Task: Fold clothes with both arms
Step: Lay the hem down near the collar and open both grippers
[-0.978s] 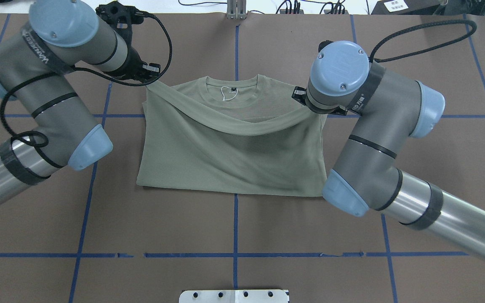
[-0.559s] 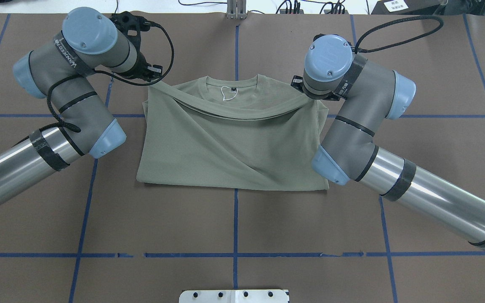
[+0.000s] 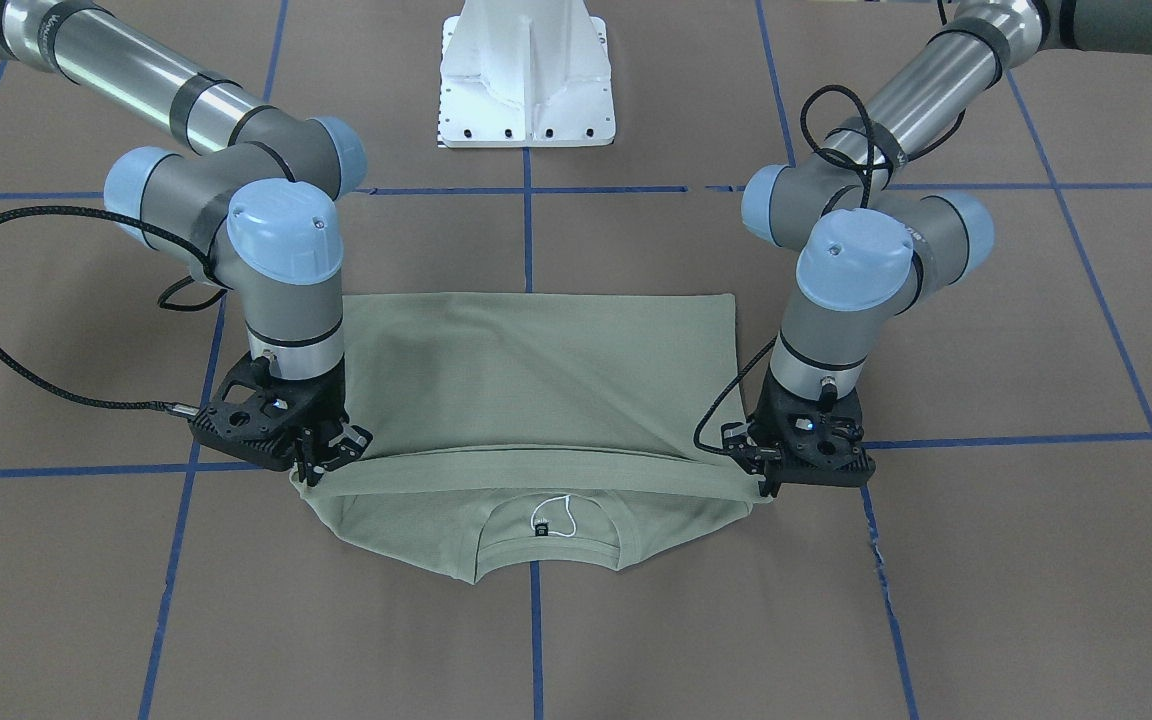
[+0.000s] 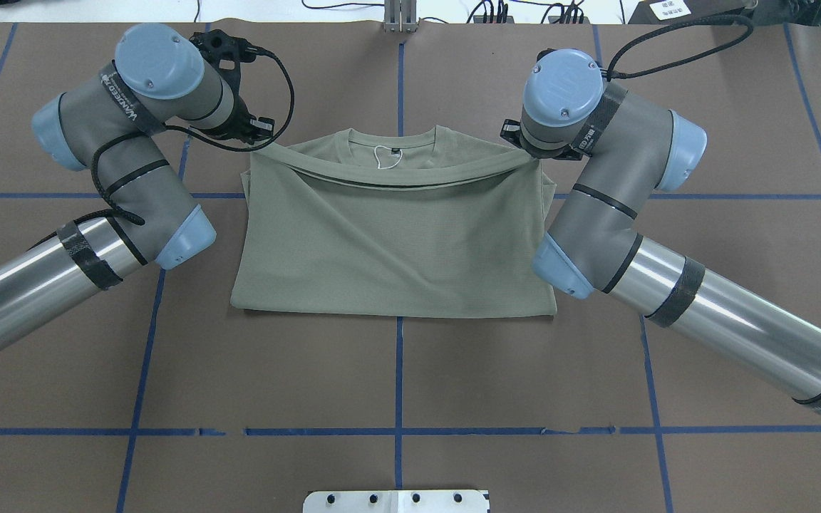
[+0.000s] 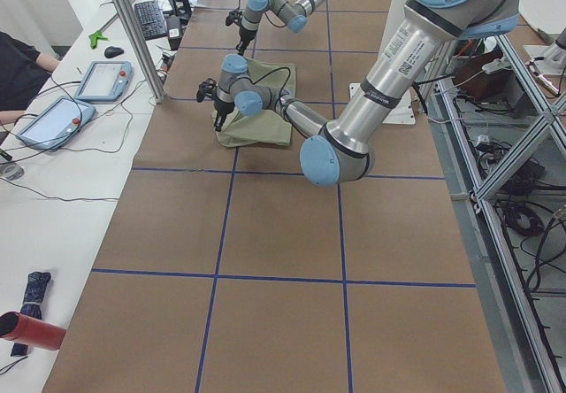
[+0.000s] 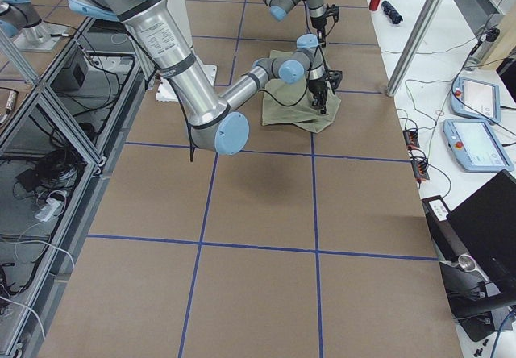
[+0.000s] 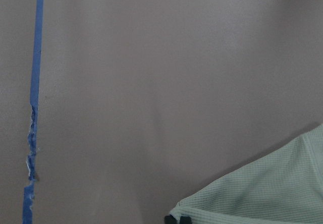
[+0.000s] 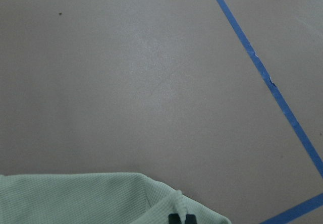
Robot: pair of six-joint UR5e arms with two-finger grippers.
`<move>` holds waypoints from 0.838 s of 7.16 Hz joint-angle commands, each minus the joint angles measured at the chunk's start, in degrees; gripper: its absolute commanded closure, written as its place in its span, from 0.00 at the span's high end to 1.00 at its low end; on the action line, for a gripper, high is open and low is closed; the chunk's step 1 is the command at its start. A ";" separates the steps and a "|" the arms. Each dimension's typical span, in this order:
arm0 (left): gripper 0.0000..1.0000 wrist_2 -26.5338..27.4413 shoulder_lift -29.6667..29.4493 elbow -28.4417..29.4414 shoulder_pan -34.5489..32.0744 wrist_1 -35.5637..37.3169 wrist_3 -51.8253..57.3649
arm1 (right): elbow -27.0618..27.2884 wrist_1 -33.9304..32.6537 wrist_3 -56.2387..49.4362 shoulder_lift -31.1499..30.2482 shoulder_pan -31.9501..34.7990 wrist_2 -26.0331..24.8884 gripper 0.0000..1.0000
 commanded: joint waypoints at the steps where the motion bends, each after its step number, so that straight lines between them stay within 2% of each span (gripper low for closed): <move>1: 0.03 0.00 0.04 -0.03 0.34 -0.01 0.22 | -0.94 0.06 -0.41 0.12 -0.01 0.08 0.23; 2: 0.99 0.00 0.56 -0.12 0.34 -0.45 0.30 | -1.37 0.06 -1.80 -0.22 -0.53 -0.10 0.99; 3: 1.00 -0.26 1.00 -0.38 0.42 -3.23 0.22 | -1.12 0.06 -4.77 -0.14 -0.36 0.25 1.00; 4: 1.00 -0.79 2.74 -3.95 0.34 -3.44 0.04 | -0.85 0.23 -9.50 -0.31 0.86 4.25 1.00; 5: 1.00 -1.23 5.98 -9.03 0.77 -3.70 0.04 | 0.54 0.32 -13.20 -0.92 2.43 8.30 1.00; 6: 1.00 -2.71 11.49 -16.57 2.78 -4.05 -0.57 | 2.30 0.41 -13.50 -2.76 2.45 8.42 1.00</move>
